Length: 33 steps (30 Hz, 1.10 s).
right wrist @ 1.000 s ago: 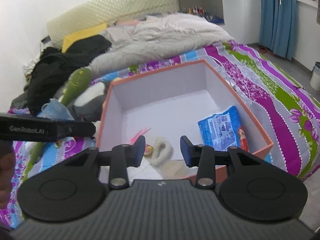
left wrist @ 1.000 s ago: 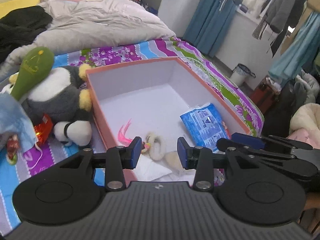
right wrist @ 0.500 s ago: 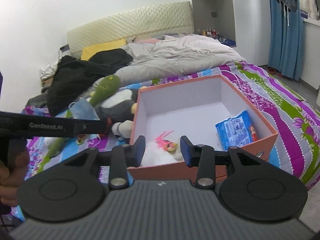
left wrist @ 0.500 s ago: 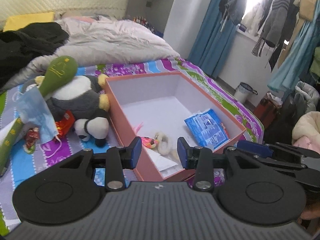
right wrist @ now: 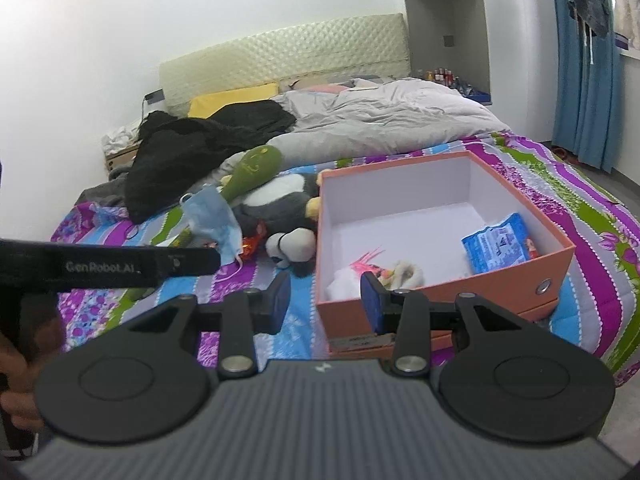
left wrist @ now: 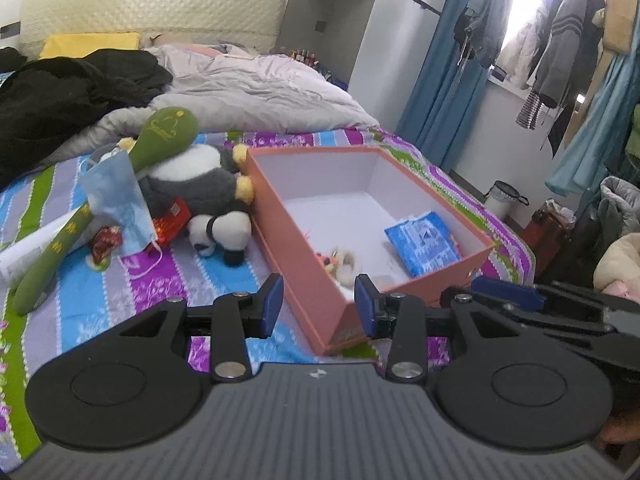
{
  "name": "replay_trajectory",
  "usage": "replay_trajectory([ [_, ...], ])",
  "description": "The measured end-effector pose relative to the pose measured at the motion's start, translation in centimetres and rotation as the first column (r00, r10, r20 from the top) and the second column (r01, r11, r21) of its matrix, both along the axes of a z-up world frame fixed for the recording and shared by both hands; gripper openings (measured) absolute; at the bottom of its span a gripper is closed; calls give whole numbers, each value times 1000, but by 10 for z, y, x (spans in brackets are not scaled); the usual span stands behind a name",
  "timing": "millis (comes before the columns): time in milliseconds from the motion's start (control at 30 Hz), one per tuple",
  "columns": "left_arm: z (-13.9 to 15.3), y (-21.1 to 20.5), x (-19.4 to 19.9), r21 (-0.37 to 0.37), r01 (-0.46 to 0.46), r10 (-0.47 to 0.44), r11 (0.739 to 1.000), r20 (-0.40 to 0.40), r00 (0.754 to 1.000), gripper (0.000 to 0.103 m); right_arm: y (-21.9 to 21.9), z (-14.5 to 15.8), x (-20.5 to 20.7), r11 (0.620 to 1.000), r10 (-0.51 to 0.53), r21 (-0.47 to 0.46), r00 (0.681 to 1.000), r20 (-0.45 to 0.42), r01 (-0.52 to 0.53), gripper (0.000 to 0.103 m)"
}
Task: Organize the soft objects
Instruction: 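Withdraw both tools from the box back toward the pile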
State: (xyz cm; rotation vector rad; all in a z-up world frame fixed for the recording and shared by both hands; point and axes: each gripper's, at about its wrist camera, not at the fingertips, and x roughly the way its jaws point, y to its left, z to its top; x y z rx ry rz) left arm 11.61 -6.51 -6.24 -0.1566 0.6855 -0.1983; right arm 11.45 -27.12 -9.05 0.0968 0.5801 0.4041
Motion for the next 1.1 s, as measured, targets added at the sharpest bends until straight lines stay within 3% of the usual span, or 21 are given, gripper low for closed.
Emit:
replay_trajectory([
  [867, -17, 65, -80, -4, -181, 180, 984, -42, 983, 45, 64, -22, -52, 992, 117, -48, 991, -61, -120, 42],
  [1100, -36, 84, -79, -19, -210, 208, 977, -82, 975, 45, 87, -32, -49, 985, 153, -68, 985, -75, -158, 42],
])
